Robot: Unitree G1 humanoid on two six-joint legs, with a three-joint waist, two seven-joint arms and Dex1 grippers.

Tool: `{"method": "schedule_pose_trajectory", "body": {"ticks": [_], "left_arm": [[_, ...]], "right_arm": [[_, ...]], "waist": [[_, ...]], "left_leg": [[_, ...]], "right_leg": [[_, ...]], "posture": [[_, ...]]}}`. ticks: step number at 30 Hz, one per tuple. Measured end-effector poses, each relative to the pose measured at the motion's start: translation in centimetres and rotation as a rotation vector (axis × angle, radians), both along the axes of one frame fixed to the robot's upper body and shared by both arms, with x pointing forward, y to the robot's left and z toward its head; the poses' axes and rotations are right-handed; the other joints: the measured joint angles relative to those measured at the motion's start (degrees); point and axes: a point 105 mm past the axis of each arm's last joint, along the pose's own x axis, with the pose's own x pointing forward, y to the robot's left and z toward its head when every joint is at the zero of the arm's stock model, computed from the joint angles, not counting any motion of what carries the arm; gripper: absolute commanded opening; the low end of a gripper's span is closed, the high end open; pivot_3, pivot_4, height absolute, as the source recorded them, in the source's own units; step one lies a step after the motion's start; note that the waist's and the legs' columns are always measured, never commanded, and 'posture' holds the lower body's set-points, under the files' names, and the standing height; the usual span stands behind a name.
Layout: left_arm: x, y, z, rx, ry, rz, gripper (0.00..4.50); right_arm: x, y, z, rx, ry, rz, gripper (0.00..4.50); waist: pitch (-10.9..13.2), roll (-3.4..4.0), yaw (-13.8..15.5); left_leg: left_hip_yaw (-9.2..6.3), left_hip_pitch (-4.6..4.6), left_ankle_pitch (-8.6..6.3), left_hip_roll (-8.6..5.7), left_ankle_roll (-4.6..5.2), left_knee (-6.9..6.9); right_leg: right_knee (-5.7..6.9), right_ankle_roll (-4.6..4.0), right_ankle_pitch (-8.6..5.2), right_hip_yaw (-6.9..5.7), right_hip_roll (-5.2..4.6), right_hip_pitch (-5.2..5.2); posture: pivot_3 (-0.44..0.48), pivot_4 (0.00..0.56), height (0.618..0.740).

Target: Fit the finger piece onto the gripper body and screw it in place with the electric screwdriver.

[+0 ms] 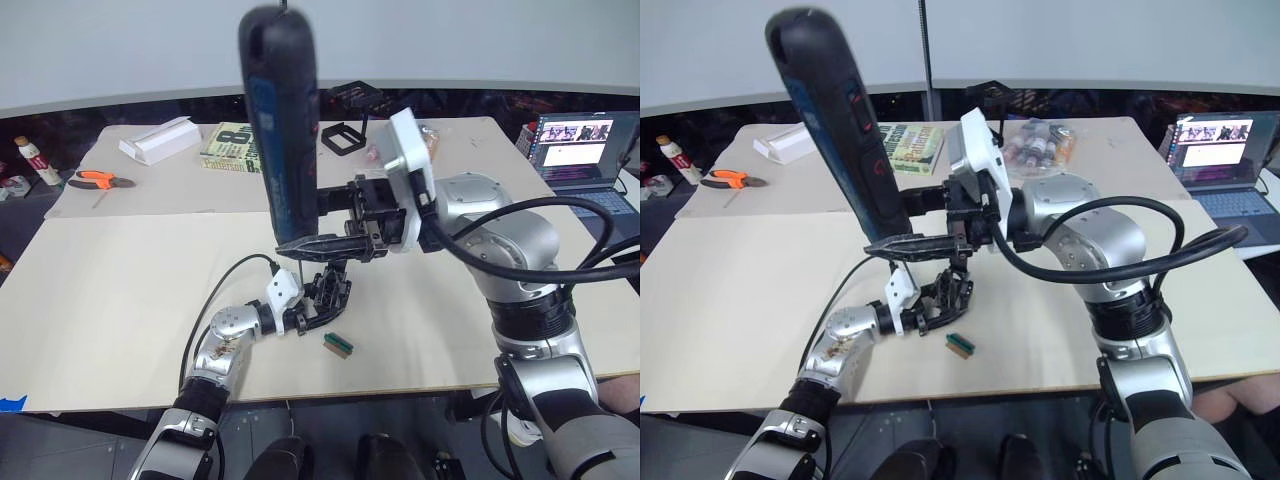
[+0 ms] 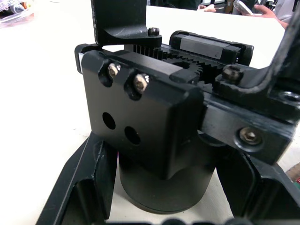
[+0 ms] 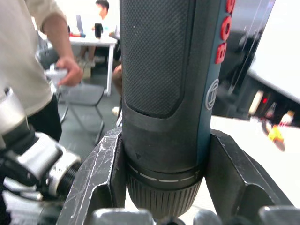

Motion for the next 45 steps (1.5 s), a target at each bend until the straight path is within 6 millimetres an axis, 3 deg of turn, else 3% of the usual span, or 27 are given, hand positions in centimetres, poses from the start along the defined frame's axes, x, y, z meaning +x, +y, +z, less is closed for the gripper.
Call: {"method": "schedule_pose_trajectory", "body": {"ticks": [31,45], "left_arm": [[-0.3,0.5,-0.1,0.004,-0.012,0.022,2.48],[-0.5,0.5,-0.2,0.001,-0.014,0.028,2.48]], "right_arm": [[1.0,-0.1,-3.2,-0.075,0.007,0.003,1.93],[1.0,-0.2,-3.7,-0.077,0.020,-0.005,1.93]], "waist": [[0.0,0.00,-0.7],[0.0,0.00,-0.8]], "left_leg": [[-0.02,0.00,0.00,0.01,-0.01,-0.02],[-0.01,0.00,0.00,0.02,-0.02,-0.04]], "right_leg": [[0.00,0.00,0.00,0.00,0.01,-0.01],[0.00,0.00,0.00,0.00,0.02,-0.04]], "posture": [[0.000,0.150,0.740],[0.000,0.150,0.740]]}}
